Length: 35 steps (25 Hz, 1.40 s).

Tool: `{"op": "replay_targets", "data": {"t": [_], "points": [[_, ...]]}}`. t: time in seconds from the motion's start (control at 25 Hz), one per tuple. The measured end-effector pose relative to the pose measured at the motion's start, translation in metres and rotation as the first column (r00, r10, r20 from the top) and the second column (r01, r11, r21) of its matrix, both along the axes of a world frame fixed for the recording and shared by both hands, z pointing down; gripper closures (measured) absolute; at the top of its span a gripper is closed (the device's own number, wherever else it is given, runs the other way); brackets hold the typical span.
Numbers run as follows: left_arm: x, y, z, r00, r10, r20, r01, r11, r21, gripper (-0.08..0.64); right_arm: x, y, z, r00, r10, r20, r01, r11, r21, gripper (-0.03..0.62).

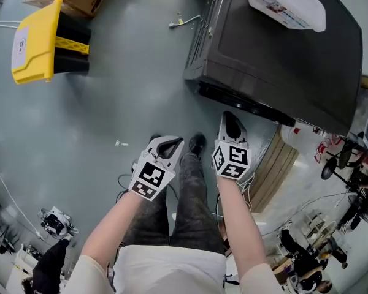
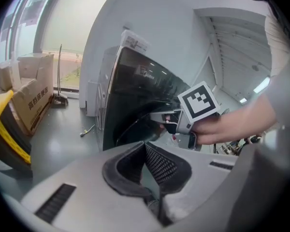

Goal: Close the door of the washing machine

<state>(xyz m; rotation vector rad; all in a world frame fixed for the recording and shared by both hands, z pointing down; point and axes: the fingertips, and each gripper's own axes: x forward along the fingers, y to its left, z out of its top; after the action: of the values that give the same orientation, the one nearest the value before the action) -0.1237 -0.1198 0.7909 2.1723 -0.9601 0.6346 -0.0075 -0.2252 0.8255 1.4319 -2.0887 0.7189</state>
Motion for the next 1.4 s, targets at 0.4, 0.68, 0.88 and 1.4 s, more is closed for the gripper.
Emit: {"op": "replay_targets", "data": {"t": [0.4, 0.68, 0.88, 1.4], "points": [[-0.014, -0.013, -0.168, 0.995, 0.101, 0.025, -0.104, 0.98, 0.172, 0.551, -0.022, 0.033, -0.179, 1.0, -0.029, 0.01, 0.028, 0.993, 0.118, 0.56], [-0.02, -0.016, -0.269, 0.992, 0.124, -0.018, -0.115, 0.959, 0.257, 0.551, -0.029, 0.048, -0.292, 0.999, -0.035, 0.022, 0.029, 0.974, 0.224, 0.56], [-0.029, -0.009, -0.325, 0.989, 0.146, -0.028, -0.129, 0.939, 0.318, 0.551, -0.027, 0.064, -0.364, 0.999, -0.034, 0.021, 0.025, 0.948, 0.317, 0.56], [-0.03, 0.013, -0.432, 0.985, 0.147, -0.086, -0.097, 0.898, 0.429, 0.551, 0.021, 0.119, -0.496, 0.999, -0.003, 0.047, -0.02, 0.88, 0.474, 0.56]]}}
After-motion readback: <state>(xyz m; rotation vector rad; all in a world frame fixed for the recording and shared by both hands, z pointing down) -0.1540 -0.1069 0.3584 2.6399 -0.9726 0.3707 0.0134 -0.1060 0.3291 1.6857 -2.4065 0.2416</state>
